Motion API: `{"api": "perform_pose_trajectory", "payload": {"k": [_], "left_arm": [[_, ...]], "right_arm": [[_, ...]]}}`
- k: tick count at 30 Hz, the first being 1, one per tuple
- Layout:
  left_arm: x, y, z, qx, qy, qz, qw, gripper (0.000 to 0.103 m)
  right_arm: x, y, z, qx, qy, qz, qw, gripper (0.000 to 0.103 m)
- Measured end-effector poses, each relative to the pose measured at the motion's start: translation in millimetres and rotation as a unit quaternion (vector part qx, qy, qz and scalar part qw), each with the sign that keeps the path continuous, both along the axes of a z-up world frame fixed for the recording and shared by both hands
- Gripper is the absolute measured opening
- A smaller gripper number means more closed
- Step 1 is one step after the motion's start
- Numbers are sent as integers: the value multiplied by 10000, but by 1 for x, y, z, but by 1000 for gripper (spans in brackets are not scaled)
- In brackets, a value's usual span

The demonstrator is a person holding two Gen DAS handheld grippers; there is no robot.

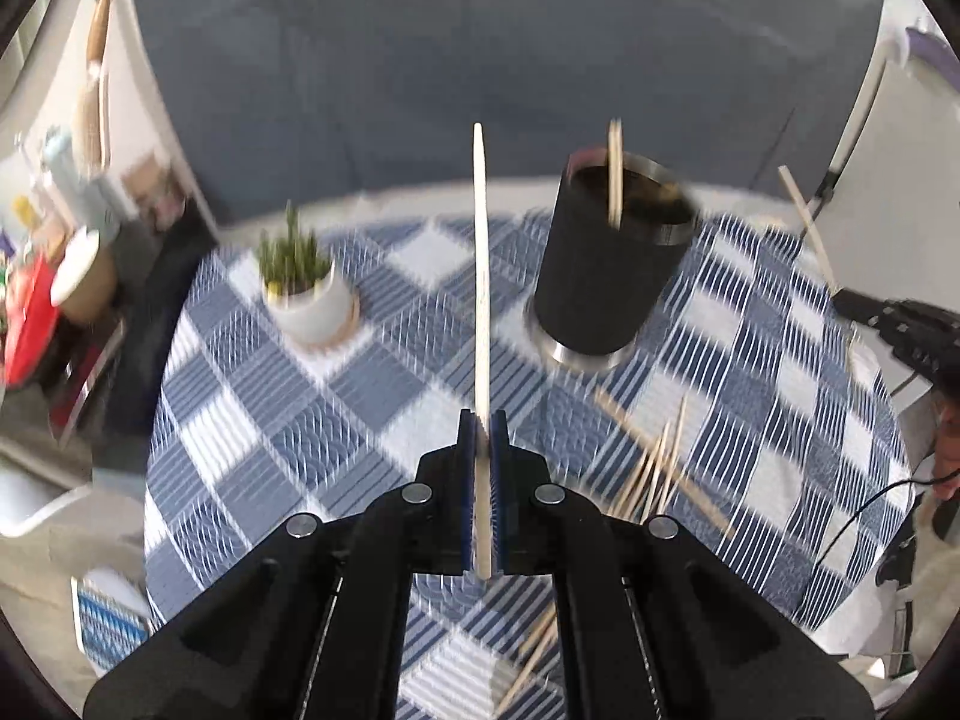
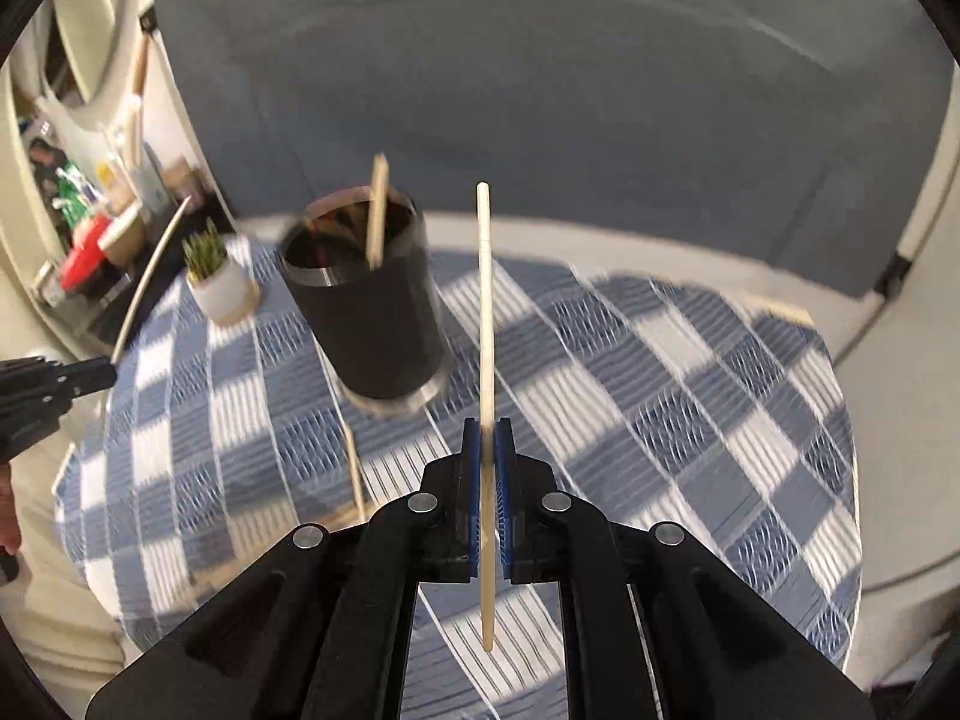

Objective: Organize utensils
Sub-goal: 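Lift both held sticks upright and carry them over the black cup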

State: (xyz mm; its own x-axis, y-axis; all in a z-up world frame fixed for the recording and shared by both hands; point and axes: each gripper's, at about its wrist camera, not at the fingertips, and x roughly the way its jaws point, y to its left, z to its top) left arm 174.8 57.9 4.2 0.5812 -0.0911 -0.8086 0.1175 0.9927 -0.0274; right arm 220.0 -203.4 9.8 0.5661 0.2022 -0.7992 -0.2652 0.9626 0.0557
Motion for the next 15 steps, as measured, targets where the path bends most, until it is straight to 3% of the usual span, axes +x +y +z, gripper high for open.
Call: {"api": "perform_pose_trajectory", "payload": {"k": [5,9,15], "left_arm": [[35,-4,35,-88,-393,-124,9991,5],[64,-9,58,-372,-733,-241,9963,5],[102,-18,68,-886,-1147,-609,9876,5]], "right_arm": [[29,15,16,319,-263,158,9990,5],[56,20,24,860,-457,298,9948,5],[94,28,28,1431,-782,348,9860,5]]}}
